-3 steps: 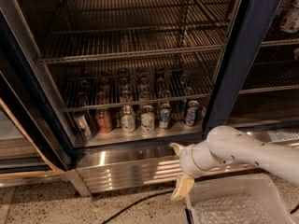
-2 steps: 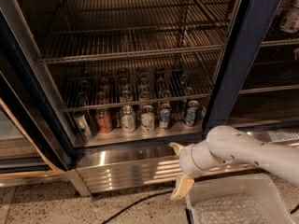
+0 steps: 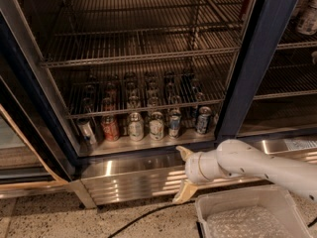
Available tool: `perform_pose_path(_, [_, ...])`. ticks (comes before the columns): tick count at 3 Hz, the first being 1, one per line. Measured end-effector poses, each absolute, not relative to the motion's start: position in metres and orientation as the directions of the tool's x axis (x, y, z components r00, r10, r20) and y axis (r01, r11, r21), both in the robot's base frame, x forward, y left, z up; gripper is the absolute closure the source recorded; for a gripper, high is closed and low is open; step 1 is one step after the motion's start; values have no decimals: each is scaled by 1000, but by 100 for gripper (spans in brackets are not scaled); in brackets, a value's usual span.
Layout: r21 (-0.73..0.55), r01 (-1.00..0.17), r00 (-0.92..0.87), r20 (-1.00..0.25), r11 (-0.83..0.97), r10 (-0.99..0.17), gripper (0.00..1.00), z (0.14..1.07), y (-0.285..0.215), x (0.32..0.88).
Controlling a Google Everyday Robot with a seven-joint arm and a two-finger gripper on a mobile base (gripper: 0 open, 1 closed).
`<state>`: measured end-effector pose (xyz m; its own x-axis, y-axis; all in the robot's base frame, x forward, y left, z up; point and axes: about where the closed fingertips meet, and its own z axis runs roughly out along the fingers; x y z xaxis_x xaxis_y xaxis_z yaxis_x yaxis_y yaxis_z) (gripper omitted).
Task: Pick 7up can from middle shelf of fridge
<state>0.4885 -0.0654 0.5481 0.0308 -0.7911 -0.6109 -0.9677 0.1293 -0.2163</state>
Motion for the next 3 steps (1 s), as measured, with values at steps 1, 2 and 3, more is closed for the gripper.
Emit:
perform_pose_path(1, [-264,-950,45,-643,167,-764,0,538,-60,514])
perform_pose_path(2, [-301,-933,66,-685,200,-725,0,529,-55,535])
perform_pose_path(3, [-319,-919,102,-761,233,-641,0,519,-45,551])
